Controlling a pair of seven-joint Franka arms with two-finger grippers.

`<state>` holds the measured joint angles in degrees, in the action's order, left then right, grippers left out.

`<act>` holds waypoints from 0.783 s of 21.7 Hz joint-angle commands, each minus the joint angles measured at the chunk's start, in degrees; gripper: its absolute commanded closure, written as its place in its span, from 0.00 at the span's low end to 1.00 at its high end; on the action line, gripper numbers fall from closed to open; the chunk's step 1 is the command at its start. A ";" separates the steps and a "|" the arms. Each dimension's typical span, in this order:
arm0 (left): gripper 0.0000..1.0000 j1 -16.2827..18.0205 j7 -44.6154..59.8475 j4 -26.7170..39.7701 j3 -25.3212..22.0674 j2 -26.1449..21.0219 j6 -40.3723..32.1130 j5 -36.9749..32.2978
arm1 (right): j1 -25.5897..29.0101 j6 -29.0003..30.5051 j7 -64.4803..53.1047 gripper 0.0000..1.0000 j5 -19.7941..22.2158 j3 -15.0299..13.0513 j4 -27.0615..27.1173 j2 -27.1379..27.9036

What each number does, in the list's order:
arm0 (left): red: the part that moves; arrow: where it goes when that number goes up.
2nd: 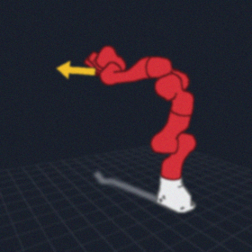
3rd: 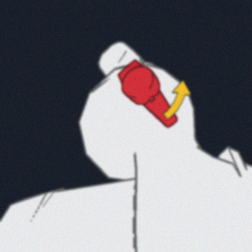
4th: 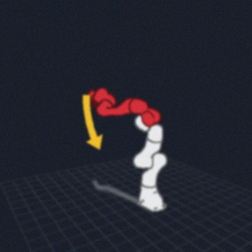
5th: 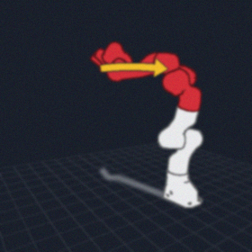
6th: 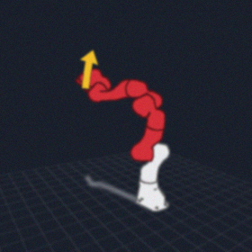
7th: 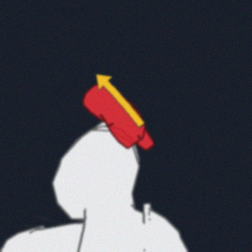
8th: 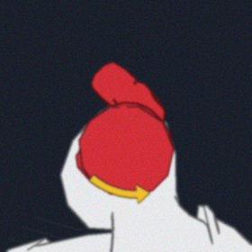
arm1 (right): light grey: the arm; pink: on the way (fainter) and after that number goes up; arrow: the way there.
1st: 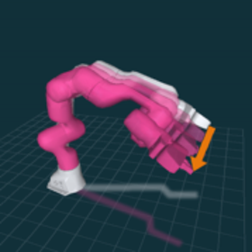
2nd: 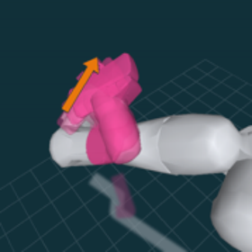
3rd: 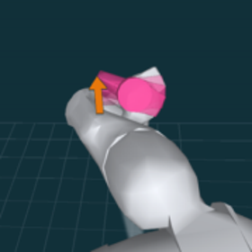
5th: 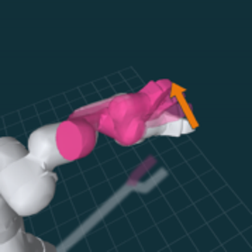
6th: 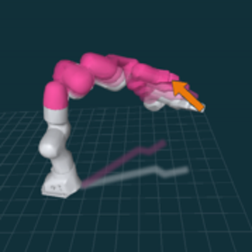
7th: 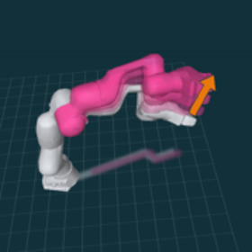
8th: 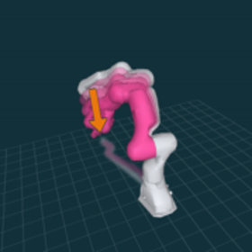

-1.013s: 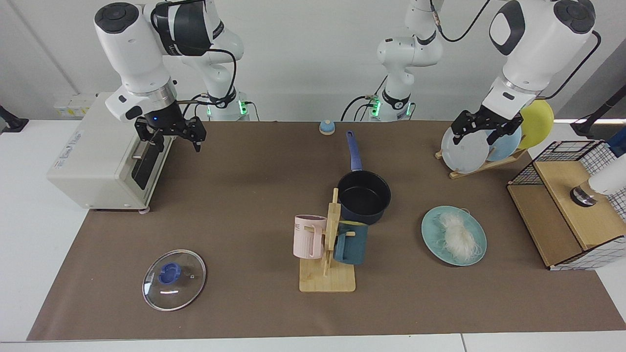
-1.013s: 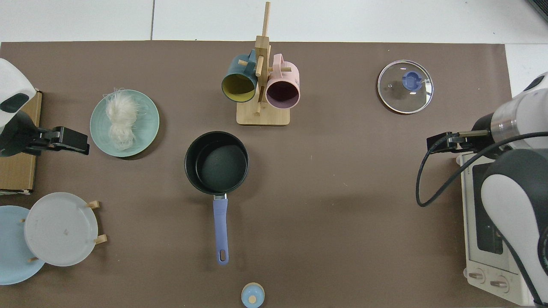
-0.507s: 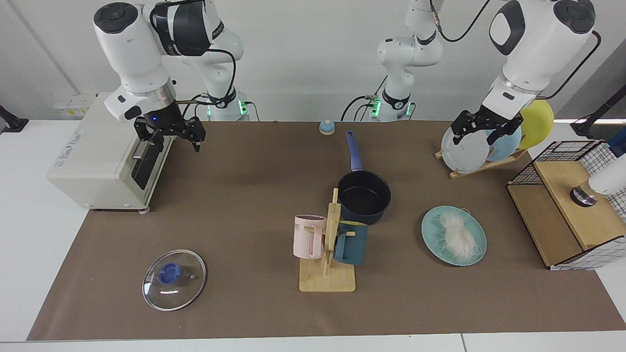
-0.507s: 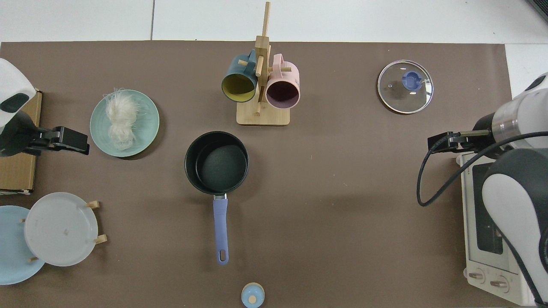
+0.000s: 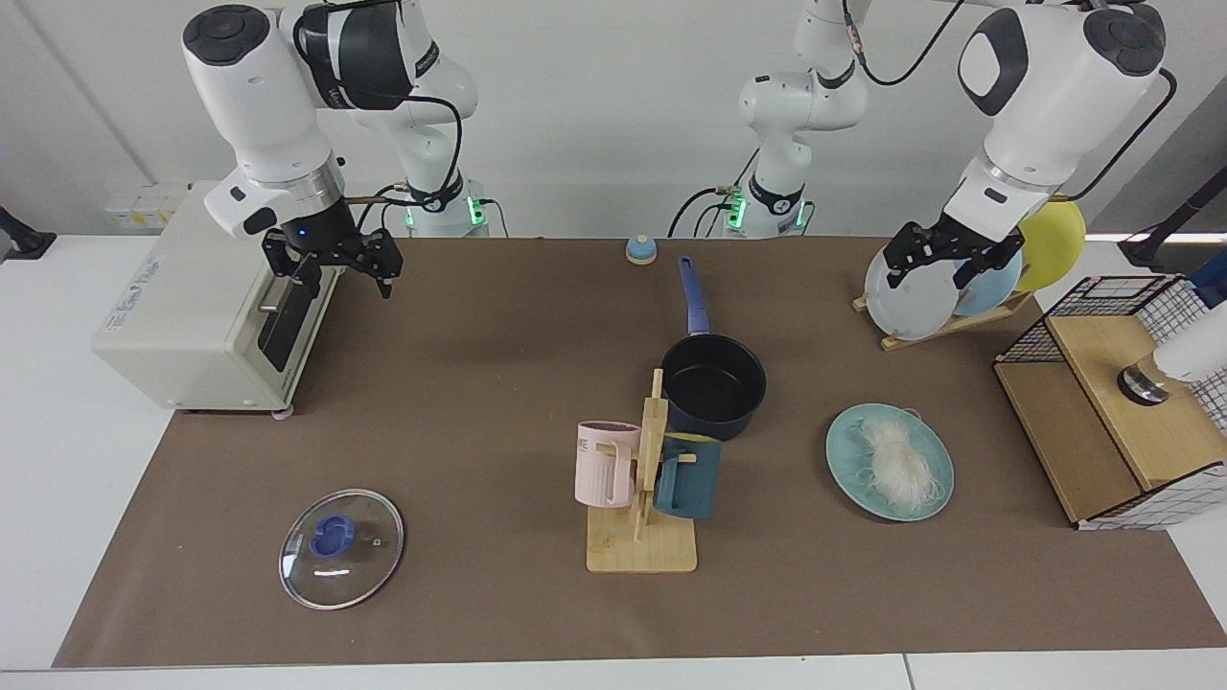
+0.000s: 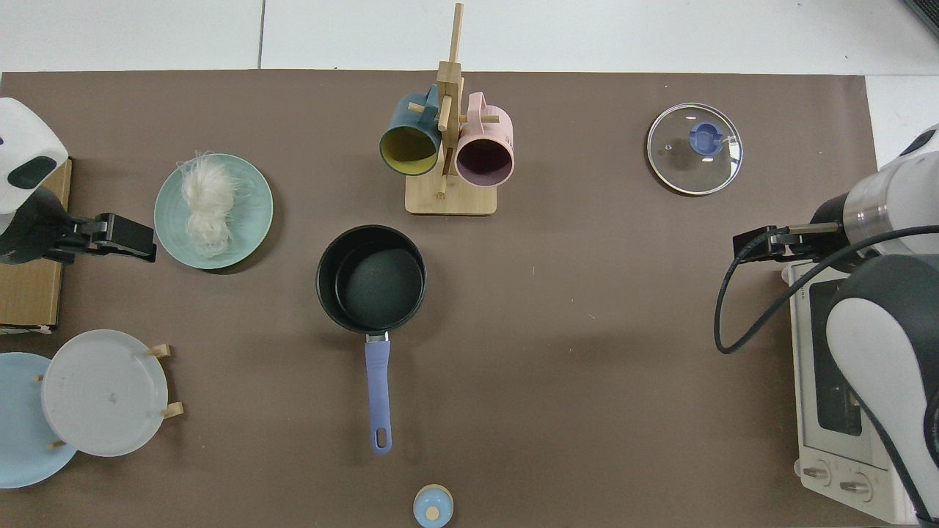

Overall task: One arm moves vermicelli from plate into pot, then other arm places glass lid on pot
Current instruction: 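Reach the left gripper down to the vermicelli on the teal plate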

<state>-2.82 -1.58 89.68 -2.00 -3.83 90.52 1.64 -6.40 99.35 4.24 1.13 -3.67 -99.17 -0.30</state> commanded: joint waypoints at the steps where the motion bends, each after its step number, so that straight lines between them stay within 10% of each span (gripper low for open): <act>1: 0.00 -0.52 0.88 -4.68 -0.55 -5.30 1.84 -1.02 | 0.51 -0.39 -1.69 0.00 -0.78 0.06 -0.94 -1.11; 17: 0.00 0.35 0.87 -5.48 -0.64 -21.29 18.44 -1.11 | 0.60 -0.30 -1.69 0.00 -0.78 0.06 -0.85 -1.02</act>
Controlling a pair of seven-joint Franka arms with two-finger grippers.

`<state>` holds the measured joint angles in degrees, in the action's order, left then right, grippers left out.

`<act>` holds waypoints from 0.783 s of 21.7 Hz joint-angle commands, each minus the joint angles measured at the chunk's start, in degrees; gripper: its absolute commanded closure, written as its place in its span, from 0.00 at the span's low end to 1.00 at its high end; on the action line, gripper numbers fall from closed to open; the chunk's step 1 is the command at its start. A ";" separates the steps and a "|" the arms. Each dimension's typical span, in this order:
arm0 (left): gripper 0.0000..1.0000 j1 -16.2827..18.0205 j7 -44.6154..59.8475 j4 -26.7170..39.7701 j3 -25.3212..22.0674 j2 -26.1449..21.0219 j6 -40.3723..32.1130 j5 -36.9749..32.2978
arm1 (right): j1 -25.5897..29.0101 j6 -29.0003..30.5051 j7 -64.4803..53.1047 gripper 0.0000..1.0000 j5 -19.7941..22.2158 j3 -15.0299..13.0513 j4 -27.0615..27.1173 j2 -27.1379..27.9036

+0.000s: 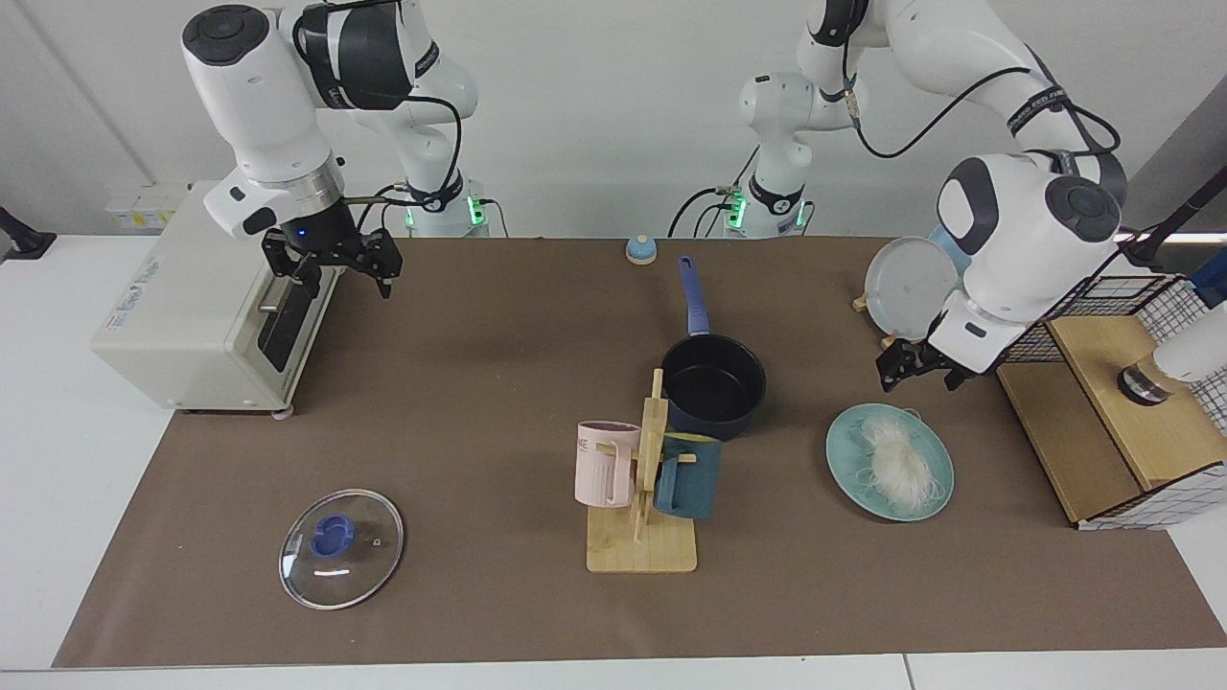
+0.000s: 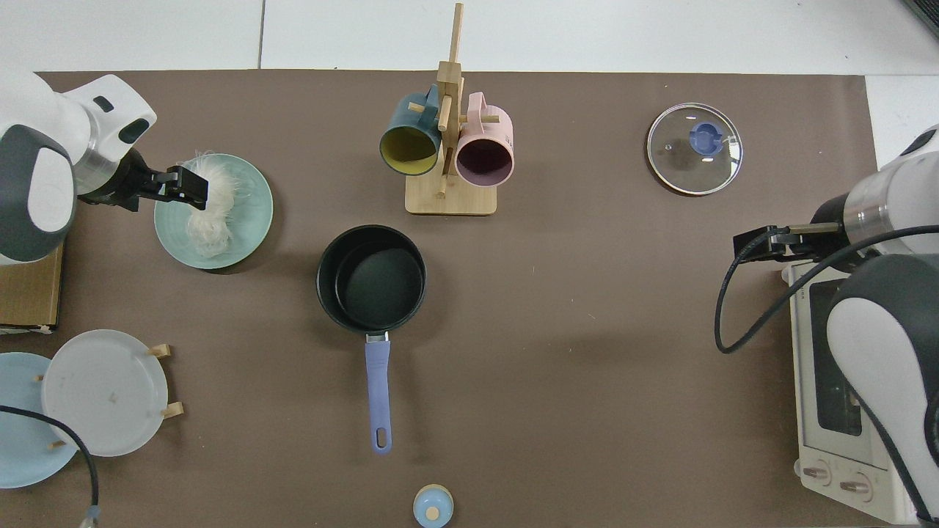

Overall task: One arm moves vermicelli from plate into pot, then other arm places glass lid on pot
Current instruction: 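Reach the left gripper down to the vermicelli on the teal plate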

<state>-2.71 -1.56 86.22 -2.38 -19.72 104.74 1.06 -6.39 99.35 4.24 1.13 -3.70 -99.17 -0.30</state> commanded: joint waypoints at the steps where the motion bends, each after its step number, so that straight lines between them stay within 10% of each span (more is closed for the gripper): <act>1: 0.00 0.34 0.85 -2.02 -0.34 -6.55 5.63 -0.53 | 0.59 -0.30 -1.69 0.00 -0.78 0.09 -0.85 -1.02; 17: 0.00 0.25 0.85 6.77 -0.52 -10.52 23.31 2.37 | 2.61 4.11 -2.75 0.00 -1.13 -0.26 6.24 5.47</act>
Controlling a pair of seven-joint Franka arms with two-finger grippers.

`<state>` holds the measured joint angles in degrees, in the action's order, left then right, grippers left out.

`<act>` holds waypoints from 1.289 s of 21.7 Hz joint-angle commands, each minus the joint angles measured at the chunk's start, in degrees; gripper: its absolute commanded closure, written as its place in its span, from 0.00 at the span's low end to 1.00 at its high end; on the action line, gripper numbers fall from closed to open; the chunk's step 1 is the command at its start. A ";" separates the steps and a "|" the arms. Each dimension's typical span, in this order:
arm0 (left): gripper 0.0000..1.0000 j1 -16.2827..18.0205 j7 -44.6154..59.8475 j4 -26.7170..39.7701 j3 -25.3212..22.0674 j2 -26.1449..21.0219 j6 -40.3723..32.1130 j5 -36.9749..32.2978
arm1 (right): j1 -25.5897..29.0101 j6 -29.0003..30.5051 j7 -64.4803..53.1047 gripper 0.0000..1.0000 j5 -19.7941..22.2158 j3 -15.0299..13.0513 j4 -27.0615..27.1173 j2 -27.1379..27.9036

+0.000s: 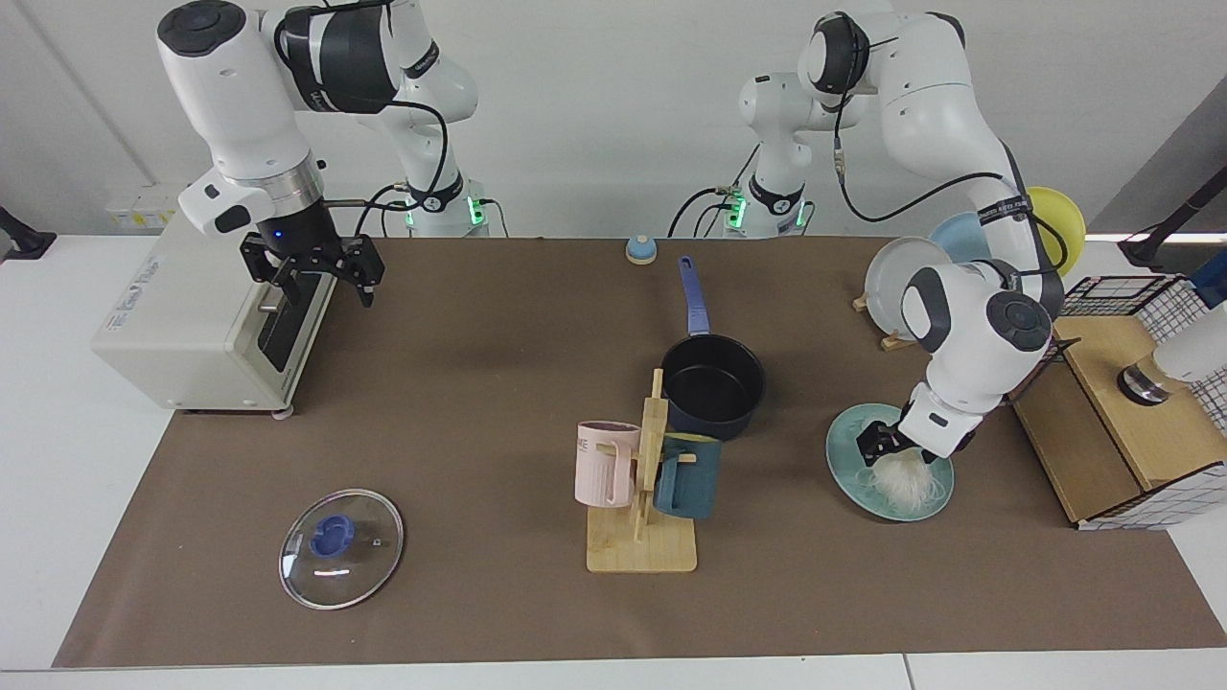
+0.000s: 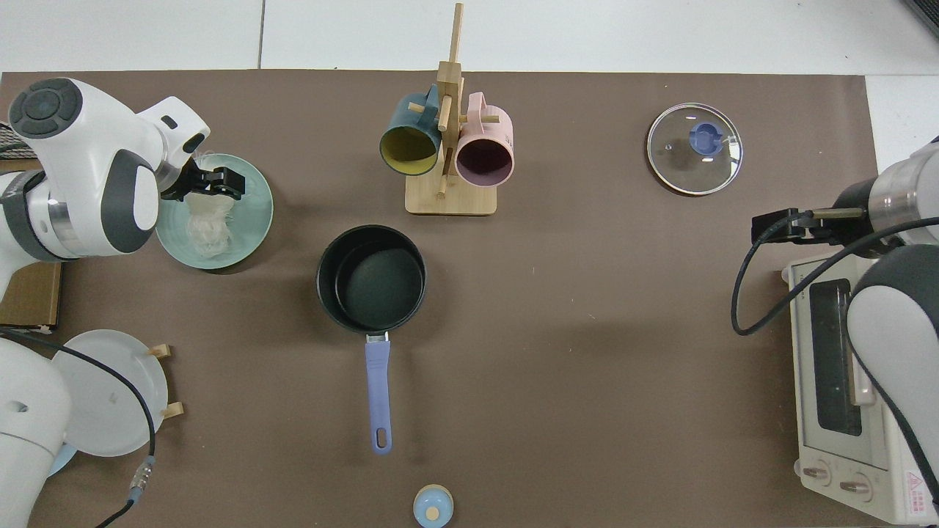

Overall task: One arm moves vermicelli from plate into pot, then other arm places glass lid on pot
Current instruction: 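Reach the left gripper down to the vermicelli on the teal plate, then grasp the vermicelli with the left gripper while the right gripper reaches the lid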

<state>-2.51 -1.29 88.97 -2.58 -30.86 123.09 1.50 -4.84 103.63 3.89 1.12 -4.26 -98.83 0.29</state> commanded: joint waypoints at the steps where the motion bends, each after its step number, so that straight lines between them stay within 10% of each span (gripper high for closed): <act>1: 0.00 0.14 0.58 4.28 -0.32 0.63 5.15 1.93 | 1.06 -0.70 -2.39 0.00 -1.20 0.31 8.98 7.24; 9: 0.00 0.66 -0.82 5.95 -0.50 -0.51 7.08 1.93 | 1.58 -2.91 -2.30 0.01 -0.68 0.66 36.75 32.02; 11: 0.29 0.66 -1.00 5.78 -0.50 -0.51 6.82 1.93 | 1.94 -2.21 -2.30 0.01 -1.20 0.75 40.37 36.60; 13: 0.72 0.66 -0.82 5.34 -0.50 -0.51 6.29 2.01 | 2.46 -0.89 -2.30 0.01 -3.30 0.66 42.14 40.73; 20: 1.00 0.66 -1.17 2.09 -0.50 -0.51 0.85 1.75 | 3.17 8.42 -2.48 0.01 -4.11 0.05 42.41 48.57; 28: 1.00 0.66 -1.09 -2.65 -0.85 1.41 -10.31 1.49 | 3.96 14.06 -3.18 0.01 -4.02 0.05 42.23 51.74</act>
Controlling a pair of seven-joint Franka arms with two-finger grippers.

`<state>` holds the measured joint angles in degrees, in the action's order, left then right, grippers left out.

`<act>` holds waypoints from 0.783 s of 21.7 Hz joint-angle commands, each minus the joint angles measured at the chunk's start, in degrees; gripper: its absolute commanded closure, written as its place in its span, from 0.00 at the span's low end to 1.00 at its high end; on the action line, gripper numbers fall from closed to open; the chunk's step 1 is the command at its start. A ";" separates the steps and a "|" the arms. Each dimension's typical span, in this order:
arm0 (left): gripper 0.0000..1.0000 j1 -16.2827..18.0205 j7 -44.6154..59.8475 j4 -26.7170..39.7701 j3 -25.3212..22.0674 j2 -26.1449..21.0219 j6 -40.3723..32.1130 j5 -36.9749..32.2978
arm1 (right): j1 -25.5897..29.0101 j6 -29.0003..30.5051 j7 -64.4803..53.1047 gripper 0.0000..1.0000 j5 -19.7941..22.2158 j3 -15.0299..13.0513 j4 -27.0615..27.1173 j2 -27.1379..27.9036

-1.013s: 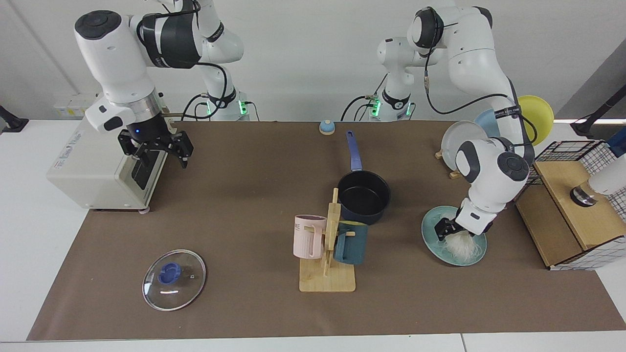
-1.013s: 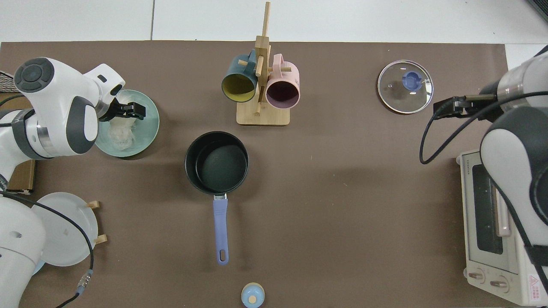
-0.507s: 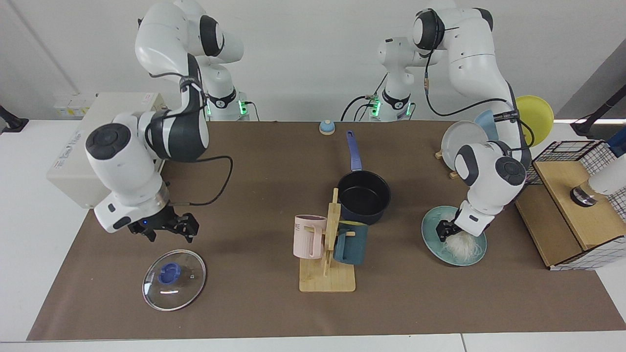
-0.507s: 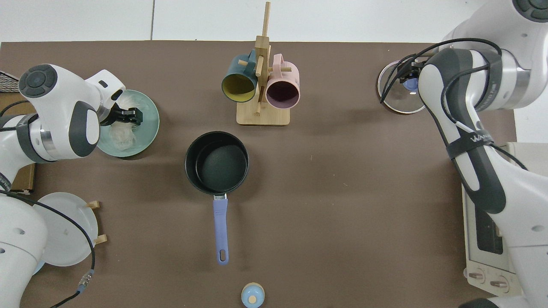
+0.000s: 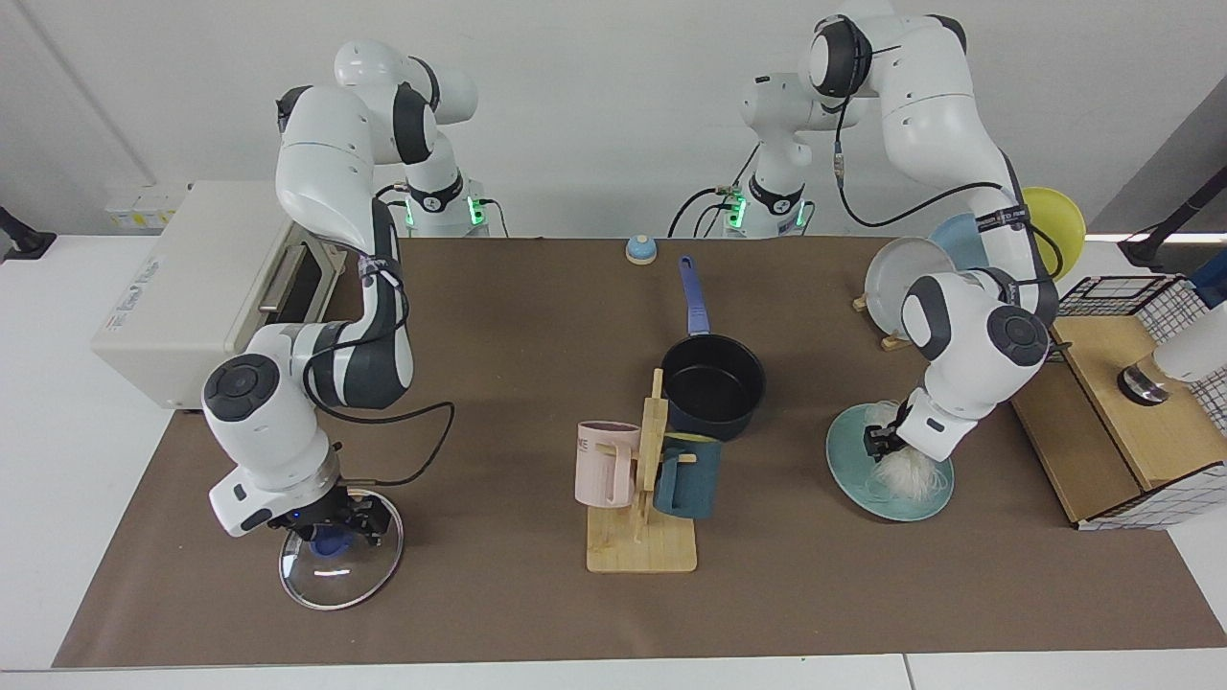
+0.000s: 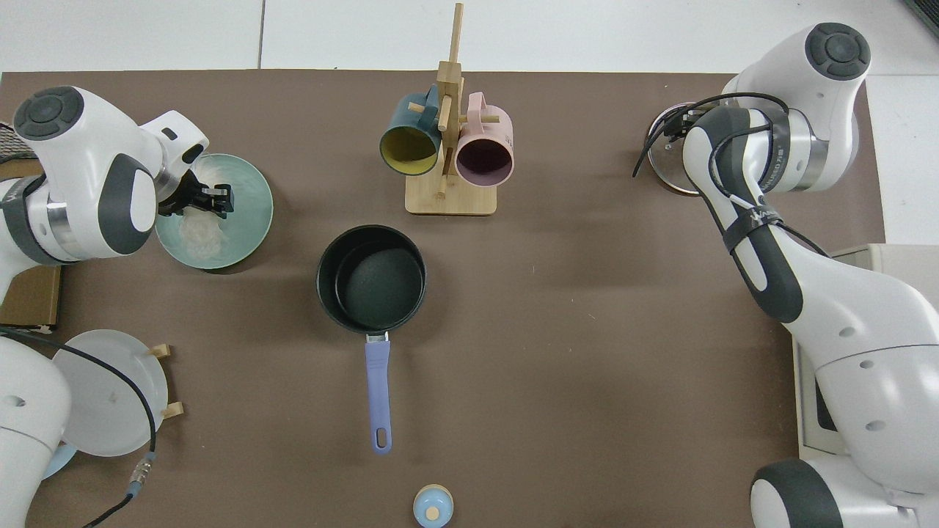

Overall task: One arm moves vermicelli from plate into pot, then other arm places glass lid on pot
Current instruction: 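Grasp the vermicelli with the left gripper while the right gripper reaches the lid, then carry the vermicelli to the saucepan while the right gripper lifts the lid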

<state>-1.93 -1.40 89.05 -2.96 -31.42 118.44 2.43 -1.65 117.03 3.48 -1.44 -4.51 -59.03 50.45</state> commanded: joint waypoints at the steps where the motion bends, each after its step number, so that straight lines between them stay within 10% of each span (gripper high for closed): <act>1: 1.00 -0.09 -0.80 -3.00 -0.29 2.76 -6.72 0.39 | 0.77 0.66 -2.77 0.01 -1.46 0.30 2.25 1.58; 17: 1.00 -3.43 2.09 -1.69 1.29 14.64 -17.19 0.48 | 0.15 2.76 -2.77 0.00 -0.85 0.03 1.29 0.70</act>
<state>-3.16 -1.46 85.86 -1.65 -18.07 101.94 2.43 -1.94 118.31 3.26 -1.42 -4.54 -58.15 50.66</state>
